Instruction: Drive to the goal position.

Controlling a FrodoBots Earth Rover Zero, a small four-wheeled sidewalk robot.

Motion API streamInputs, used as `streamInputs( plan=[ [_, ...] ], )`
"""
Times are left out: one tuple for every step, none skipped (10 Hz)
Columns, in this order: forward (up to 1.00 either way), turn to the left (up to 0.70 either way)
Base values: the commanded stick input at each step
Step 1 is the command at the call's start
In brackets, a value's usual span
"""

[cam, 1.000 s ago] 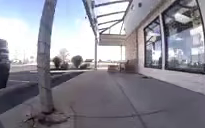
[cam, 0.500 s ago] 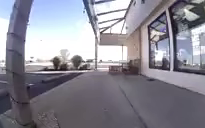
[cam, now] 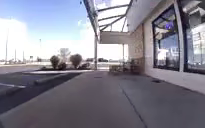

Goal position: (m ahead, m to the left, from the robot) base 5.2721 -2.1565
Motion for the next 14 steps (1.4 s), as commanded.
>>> streamInputs(
  plan=[
    [0.85,0.00],
    [0.85,0.00],
    [0.85,0.00],
    [0.85,0.00],
    [0.85,0.00],
    [0.85,0.00],
    [0.85,0.00],
    [0.85,0.00],
    [0.85,0.00],
    [0.85,0.00],
    [0.85,0.00],
    [0.85,0.00],
    [0.85,0.05],
    [0.85,0.27]
  ],
)
